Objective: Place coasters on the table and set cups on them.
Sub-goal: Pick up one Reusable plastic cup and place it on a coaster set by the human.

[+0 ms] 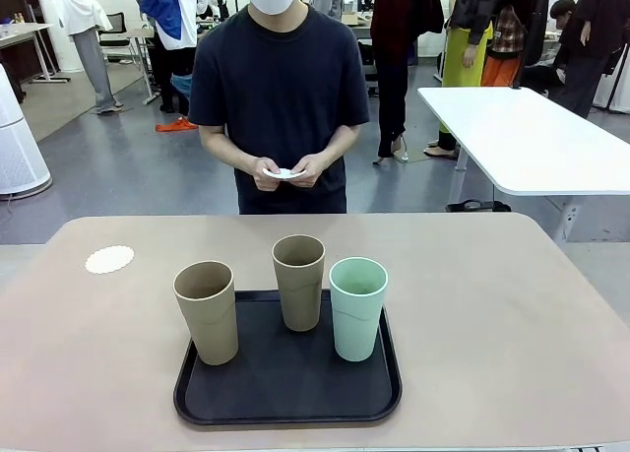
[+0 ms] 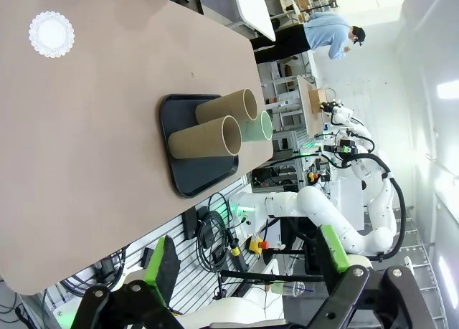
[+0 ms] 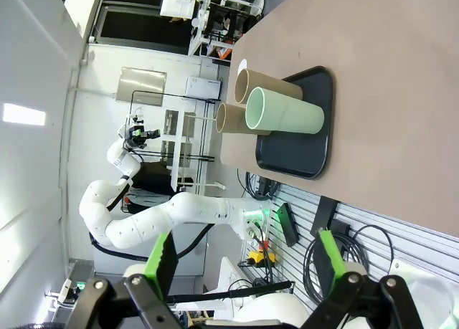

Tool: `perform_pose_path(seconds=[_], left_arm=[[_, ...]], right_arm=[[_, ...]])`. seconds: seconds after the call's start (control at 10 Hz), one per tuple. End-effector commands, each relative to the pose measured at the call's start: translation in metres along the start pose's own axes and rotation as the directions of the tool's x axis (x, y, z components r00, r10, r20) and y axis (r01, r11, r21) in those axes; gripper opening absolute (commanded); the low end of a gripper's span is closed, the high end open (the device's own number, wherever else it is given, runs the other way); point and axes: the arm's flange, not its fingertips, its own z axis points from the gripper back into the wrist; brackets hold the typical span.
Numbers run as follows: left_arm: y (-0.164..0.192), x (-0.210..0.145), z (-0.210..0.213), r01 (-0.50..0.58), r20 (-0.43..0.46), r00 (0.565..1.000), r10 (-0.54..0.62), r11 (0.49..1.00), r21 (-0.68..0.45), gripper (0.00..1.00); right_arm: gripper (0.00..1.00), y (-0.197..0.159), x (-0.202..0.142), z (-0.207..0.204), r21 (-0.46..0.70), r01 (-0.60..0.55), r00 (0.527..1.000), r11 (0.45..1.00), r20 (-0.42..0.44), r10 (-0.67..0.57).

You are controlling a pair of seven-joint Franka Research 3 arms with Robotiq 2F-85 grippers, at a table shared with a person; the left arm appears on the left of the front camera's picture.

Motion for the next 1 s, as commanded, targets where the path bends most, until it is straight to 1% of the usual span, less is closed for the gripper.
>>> perform_pose_path(seconds=[0.0, 0.2, 0.3, 0.4, 0.5, 0.6, 0.7, 0.8, 0.9], left_arm=[[-0.003, 0.002, 0.001, -0.007, 0.013, 1.0, 0.007, 1.0, -0.01, 1.0], [0.0, 0.0, 0.0, 0.0, 0.0, 1.0, 0.0, 1.0, 0.0, 1.0], [-0.027, 0.012, -0.03, 0.122, -0.084, 0.991, -0.108, 0.975, 0.187, 1.0], [-0.042, 0.013, -0.057, 0.308, -0.192, 0.947, -0.256, 0.891, 0.333, 1.0], [-0.054, 0.018, -0.092, 0.484, -0.326, 0.873, -0.363, 0.72, 0.497, 1.0], [-0.053, 0.029, -0.128, 0.631, -0.47, 0.776, -0.421, 0.492, 0.6, 1.0], [-0.038, 0.024, -0.156, 0.738, -0.638, 0.655, -0.405, 0.163, 0.655, 1.0], [-0.028, 0.015, -0.184, 0.785, -0.722, 0.559, -0.407, -0.021, 0.619, 1.0], [-0.03, 0.011, -0.204, 0.806, -0.768, 0.486, -0.417, -0.127, 0.578, 1.0]], right_arm=[[1.0, -0.001, 0.001, 0.001, 0.017, -0.018, 1.0, 1.0, 0.005, 0.018], [1.0, -0.001, 0.001, 0.001, 0.017, -0.018, 1.0, 1.0, 0.005, 0.018], [1.0, -0.001, 0.001, 0.001, 0.017, -0.018, 1.0, 1.0, 0.005, 0.018], [1.0, -0.001, 0.001, 0.001, 0.017, -0.018, 1.0, 1.0, 0.005, 0.018], [1.0, -0.001, 0.001, 0.001, 0.017, -0.018, 1.0, 1.0, 0.005, 0.018], [1.0, -0.001, 0.001, 0.001, 0.017, -0.018, 1.0, 1.0, 0.005, 0.018], [1.0, -0.001, 0.001, 0.001, 0.017, -0.018, 1.0, 1.0, 0.005, 0.018], [1.0, -0.001, 0.001, 0.001, 0.017, -0.018, 1.0, 1.0, 0.005, 0.018], [1.0, -0.001, 0.001, 0.001, 0.017, -0.018, 1.0, 1.0, 0.005, 0.018]])
